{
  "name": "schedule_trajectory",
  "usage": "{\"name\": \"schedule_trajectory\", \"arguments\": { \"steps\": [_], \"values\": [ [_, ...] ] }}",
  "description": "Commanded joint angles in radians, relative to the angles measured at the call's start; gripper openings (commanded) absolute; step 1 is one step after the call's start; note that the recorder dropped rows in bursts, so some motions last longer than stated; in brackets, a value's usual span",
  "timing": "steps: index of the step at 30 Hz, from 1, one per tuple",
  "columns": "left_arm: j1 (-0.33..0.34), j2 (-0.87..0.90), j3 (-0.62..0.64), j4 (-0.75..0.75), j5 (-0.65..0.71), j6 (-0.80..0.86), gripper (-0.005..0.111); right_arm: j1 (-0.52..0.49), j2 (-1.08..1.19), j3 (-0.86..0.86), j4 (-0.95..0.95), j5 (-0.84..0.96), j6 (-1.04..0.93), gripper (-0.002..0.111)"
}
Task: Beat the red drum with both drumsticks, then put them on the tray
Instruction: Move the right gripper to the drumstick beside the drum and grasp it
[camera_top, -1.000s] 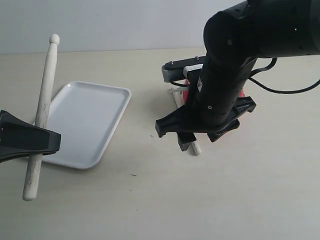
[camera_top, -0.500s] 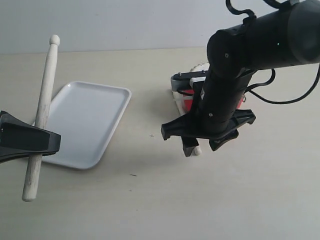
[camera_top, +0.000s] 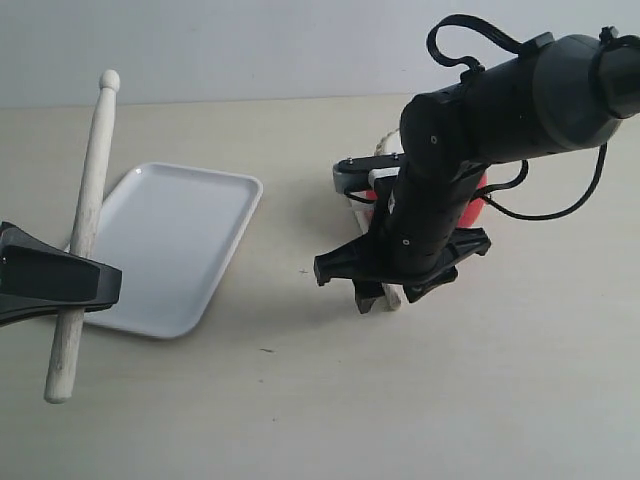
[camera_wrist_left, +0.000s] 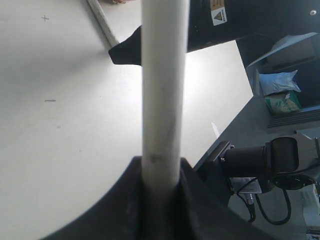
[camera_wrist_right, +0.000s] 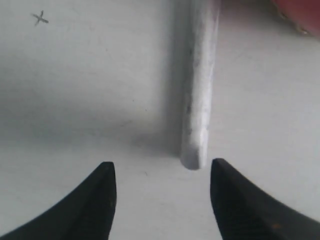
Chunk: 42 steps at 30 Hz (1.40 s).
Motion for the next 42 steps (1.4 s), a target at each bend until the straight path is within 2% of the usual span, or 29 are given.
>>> {"name": "schedule_trajectory", "arguments": {
  "steps": [1,4,15,18,24,27,31,42],
  "values": [
    [-0.003,-0.002,0.0,-0.006,0.01,-0.004,0.0,-0.006,-0.001,0.001,-0.103,-0.059,0.043,0.054],
    [-0.003,-0.002,0.0,-0.006,0.01,-0.004,0.0,-0.006,-0.001,0.001,-0.163,-0.086,0.068,0.054],
    [-0.003,-0.002,0.0,-0.006,0.006,-0.004,0.0,-0.006,0.077,0.001,-0.155,-0.16,0.07,0.052],
    [-0.003,-0.002,0.0,-0.006,0.0,-0.002,0.0,-0.006,0.077,0.001,-0.155,-0.175,0.072,0.049],
    [-0.003,-0.002,0.0,-0.006,-0.019,-0.002,0.0,-0.006,0.077,0.001,-0.157,-0.19,0.092,0.037],
    [-0.003,-0.002,0.0,-0.006,-0.019,-0.002,0.0,-0.006,0.077,0.001,-0.157,-0.19,0.092,0.024],
    [-0.003,-0.002,0.0,-0.006,-0.019,-0.002,0.0,-0.006,0.077,0.001,-0.157,-0.19,0.092,0.001],
    [-0.003,-0.002,0.0,-0.006,-0.019,-0.002,0.0,-0.004,0.053,0.001,-0.154,-0.171,0.094,0.0]
  ]
}}
